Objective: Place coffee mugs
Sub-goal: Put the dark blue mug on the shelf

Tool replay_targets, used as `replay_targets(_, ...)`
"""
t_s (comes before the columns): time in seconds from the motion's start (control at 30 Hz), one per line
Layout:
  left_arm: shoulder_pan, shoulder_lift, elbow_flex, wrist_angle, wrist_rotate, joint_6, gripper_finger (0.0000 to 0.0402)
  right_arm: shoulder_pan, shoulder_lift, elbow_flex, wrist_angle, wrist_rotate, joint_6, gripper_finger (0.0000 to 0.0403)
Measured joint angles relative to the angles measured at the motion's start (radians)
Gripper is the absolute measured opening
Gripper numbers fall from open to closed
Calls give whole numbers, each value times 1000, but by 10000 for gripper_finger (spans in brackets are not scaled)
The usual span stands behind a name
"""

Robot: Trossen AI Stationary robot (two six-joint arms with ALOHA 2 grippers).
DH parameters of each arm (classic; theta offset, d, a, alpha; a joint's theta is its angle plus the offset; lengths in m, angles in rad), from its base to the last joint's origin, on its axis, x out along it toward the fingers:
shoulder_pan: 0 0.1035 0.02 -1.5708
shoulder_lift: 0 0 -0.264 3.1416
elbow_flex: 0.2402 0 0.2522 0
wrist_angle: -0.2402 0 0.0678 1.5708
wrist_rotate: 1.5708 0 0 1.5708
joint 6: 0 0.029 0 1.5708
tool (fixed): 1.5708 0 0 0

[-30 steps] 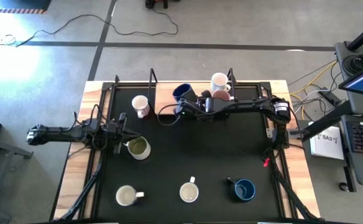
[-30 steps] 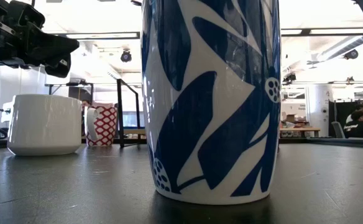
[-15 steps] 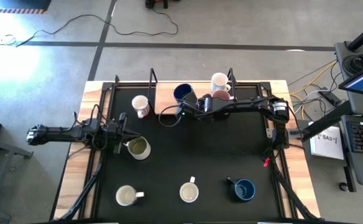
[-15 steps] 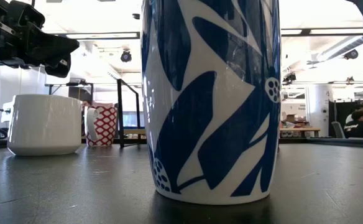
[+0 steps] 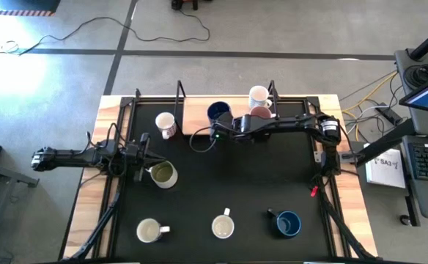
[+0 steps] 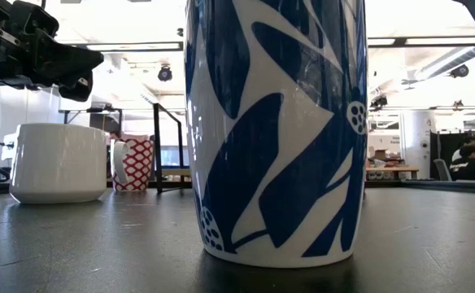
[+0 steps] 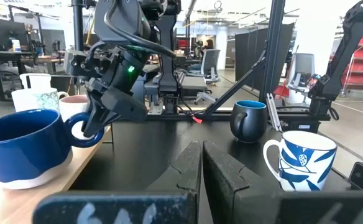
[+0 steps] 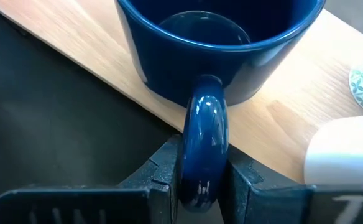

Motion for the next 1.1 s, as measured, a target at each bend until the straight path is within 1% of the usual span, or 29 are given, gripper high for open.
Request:
replay_targets(0.3,0,0,0,0,0,0,0,-4,0,0,-16,-1,1,72)
replay_targets(0.47,0,0,0,0,0,0,0,-14,0,-3,-24,-43,4,96)
replay_targets(0.67,0,0,0,0,0,0,0,-15,-2,-3,-39,-42,0,120)
replay_targets(0.77,0,0,0,0,0,0,0,-15,-2,20,-54,-43,-27,126)
replay_targets(0.9,0,0,0,0,0,0,0,-15,-4,59,-119,-76,-75,130)
replay_targets(1.1,0,0,0,0,0,0,0,-17,-4,114,-240,-77,-114,130)
